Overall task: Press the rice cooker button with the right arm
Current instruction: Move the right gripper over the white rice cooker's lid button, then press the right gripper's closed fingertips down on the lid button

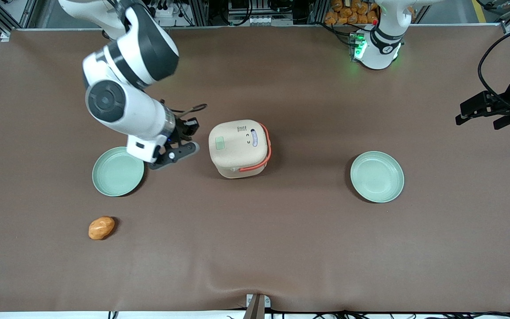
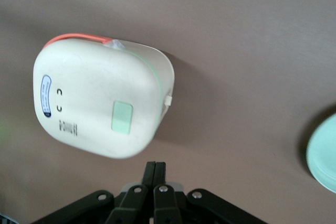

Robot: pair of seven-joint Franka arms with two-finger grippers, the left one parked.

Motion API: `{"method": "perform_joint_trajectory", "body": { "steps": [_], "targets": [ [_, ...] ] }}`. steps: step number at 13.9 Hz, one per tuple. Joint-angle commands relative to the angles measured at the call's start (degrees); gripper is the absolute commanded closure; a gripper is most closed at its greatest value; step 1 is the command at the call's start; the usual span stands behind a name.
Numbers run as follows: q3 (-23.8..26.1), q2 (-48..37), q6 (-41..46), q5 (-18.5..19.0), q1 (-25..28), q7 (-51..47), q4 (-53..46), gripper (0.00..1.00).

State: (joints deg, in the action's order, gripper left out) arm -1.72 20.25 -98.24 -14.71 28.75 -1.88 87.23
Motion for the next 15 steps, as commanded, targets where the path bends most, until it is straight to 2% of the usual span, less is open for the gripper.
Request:
{"method": "perform_joint_trajectory", "body": {
  "steps": [1, 7, 10, 15],
  "targets": [
    [-0.6, 2.2, -2.1, -1.3, 2.4, -1.7, -0.5, 1.0],
    [-0.6, 5.8, -3.7, -1.4, 5.3, -2.4, -0.5, 1.0],
    [-0.6, 6.9, -4.2, -4.3, 6.0, -2.4, -0.5, 1.0],
    [-0.7, 7.8, -5.0, -4.4, 6.2, -2.3, -0.5, 1.0]
  ]
}}
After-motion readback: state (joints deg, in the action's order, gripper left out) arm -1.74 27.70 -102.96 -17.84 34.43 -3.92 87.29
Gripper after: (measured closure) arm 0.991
